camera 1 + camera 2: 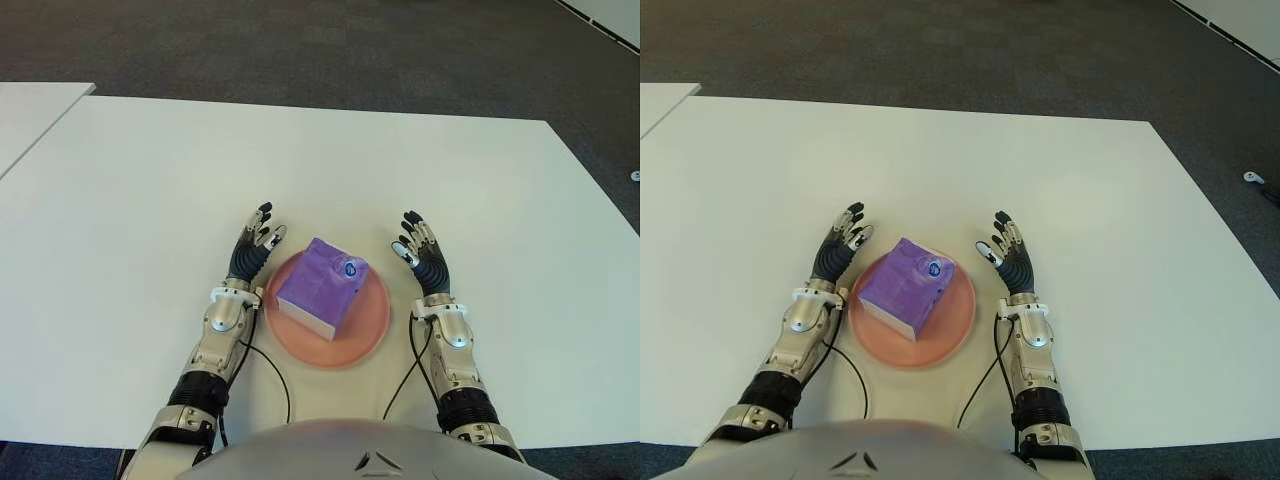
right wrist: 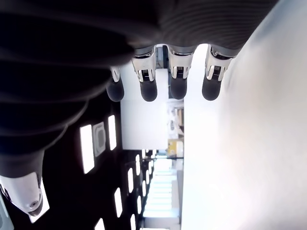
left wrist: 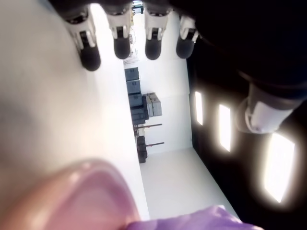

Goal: Put the tissue paper into the plate.

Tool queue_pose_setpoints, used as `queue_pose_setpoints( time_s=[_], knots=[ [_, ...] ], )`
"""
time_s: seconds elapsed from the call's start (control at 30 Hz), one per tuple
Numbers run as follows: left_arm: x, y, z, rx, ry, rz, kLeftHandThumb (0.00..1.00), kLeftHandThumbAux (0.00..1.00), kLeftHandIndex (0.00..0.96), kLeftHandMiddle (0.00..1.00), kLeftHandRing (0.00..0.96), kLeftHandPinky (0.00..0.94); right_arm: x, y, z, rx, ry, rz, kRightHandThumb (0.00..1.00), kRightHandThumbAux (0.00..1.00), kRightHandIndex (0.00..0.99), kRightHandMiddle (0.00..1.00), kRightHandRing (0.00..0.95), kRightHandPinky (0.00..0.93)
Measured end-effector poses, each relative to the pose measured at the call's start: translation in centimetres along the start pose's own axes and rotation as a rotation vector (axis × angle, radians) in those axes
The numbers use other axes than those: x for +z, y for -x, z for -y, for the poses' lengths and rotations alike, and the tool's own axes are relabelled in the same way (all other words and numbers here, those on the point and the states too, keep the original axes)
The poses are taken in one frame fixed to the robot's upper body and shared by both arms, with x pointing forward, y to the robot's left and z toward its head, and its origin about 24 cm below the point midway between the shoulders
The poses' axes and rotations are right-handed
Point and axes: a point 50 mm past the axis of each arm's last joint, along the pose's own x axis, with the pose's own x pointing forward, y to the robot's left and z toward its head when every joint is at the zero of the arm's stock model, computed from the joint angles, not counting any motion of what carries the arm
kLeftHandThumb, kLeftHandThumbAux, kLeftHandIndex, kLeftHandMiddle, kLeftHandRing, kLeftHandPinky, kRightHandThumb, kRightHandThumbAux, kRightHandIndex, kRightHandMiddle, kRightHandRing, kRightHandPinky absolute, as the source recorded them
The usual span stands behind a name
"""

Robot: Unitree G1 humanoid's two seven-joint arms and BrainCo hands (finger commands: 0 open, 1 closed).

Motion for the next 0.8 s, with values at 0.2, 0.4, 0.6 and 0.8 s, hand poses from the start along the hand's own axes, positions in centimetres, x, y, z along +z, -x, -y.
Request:
queue_pose_setpoints(
  time_s=[0.2,0.4,0.6,0.8],
  knots=[
    [0.1,-0.1,-0.2,0.029,0.006,0.019,0.0,0.424,0.0,0.0,0.0,0.0,0.0,0.0,0.0,0.0,0.0,-0.001,0.011,0.569,0.0,0.005,0.0,0.0],
    [0.2,-0.1,-0.6,0.064,0.016,0.055,0.0,0.419,0.0,0.0,0.0,0.0,0.0,0.0,0.0,0.0,-0.003,0.0,0.013,0.577,0.0,0.01,0.0,0.0],
    [0.3,-0.1,-1.3,0.116,0.026,0.063,0.0,0.437,0.0,0.0,0.0,0.0,0.0,-0.1,-0.1,-0.001,-0.006,0.0,0.016,0.574,0.0,0.007,0.0,0.0],
    [0.4,0.1,-2.2,0.164,0.042,0.069,0.0,0.458,0.0,0.0,0.0,0.0,0.0,-0.1,-0.1,0.001,-0.005,0.001,0.013,0.568,0.0,0.011,0.0,0.0]
  ],
)
